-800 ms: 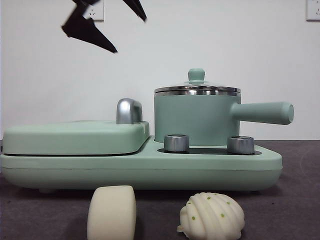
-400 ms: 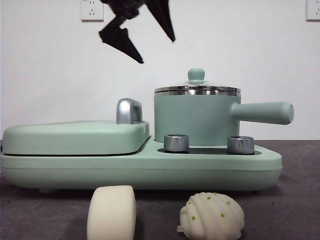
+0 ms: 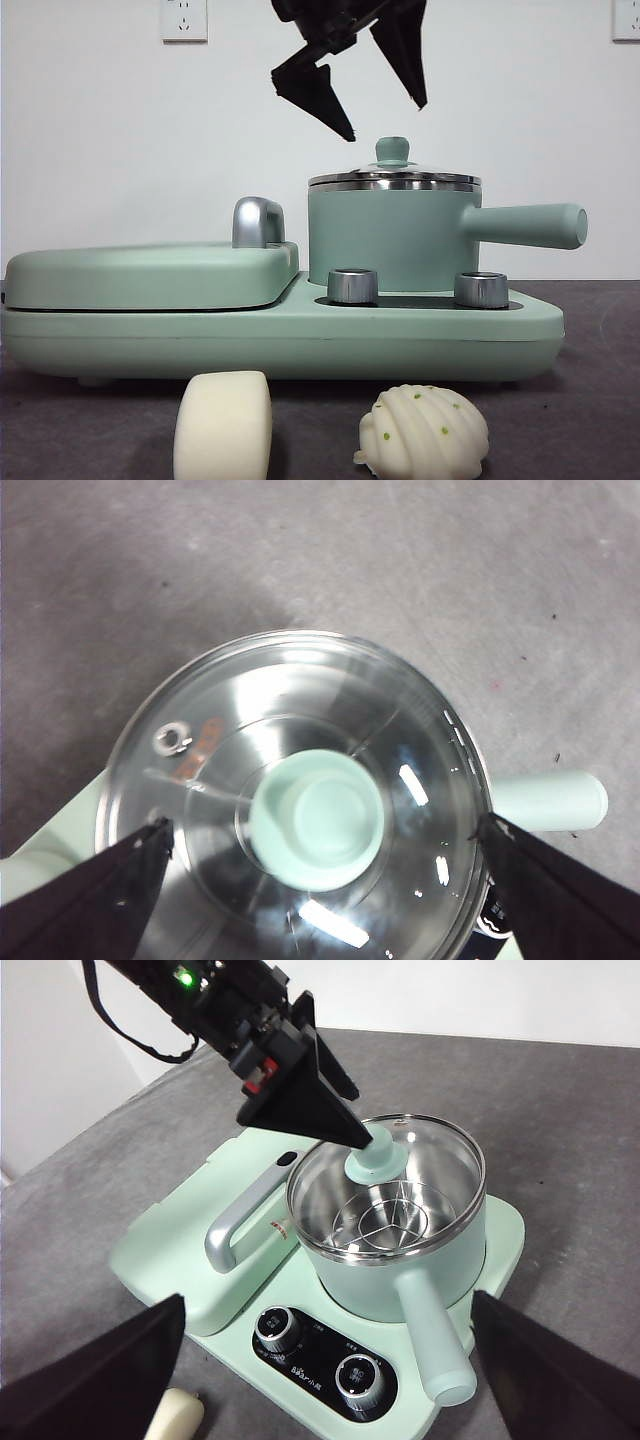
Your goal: Put the buns in a small steamer
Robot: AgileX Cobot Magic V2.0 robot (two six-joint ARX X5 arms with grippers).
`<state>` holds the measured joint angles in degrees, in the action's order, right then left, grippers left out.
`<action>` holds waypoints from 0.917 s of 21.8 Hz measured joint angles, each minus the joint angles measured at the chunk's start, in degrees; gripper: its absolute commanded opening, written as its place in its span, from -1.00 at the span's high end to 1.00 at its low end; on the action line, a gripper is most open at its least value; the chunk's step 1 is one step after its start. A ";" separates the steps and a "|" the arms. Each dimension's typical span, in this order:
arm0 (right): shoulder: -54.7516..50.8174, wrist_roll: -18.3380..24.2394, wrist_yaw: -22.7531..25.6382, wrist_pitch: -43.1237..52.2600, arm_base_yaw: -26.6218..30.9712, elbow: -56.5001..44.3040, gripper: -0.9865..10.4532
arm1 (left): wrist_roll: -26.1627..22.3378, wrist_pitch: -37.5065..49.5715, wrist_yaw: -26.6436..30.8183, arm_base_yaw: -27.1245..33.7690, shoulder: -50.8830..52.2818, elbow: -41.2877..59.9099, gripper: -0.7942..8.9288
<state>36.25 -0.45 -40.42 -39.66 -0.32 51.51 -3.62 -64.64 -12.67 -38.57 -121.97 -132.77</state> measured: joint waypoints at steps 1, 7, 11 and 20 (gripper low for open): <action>0.02 0.00 -0.02 -0.02 0.00 0.00 0.03 | -0.09 -0.07 0.24 -0.11 -0.37 0.00 -0.17; 0.15 0.00 -0.02 -0.04 0.00 0.00 0.03 | -1.42 0.07 0.77 -1.25 -2.12 0.00 0.01; 0.15 0.00 -0.02 -0.09 0.00 0.00 0.03 | -1.55 0.15 0.77 -1.22 -2.60 0.00 0.16; 0.15 0.00 -0.02 -0.13 0.00 0.00 0.03 | -2.01 0.35 1.16 -1.11 -3.39 -0.02 0.45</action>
<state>36.40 -0.45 -40.45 -39.79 -0.32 51.51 -5.63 -64.29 -11.51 -39.68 -125.36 -132.79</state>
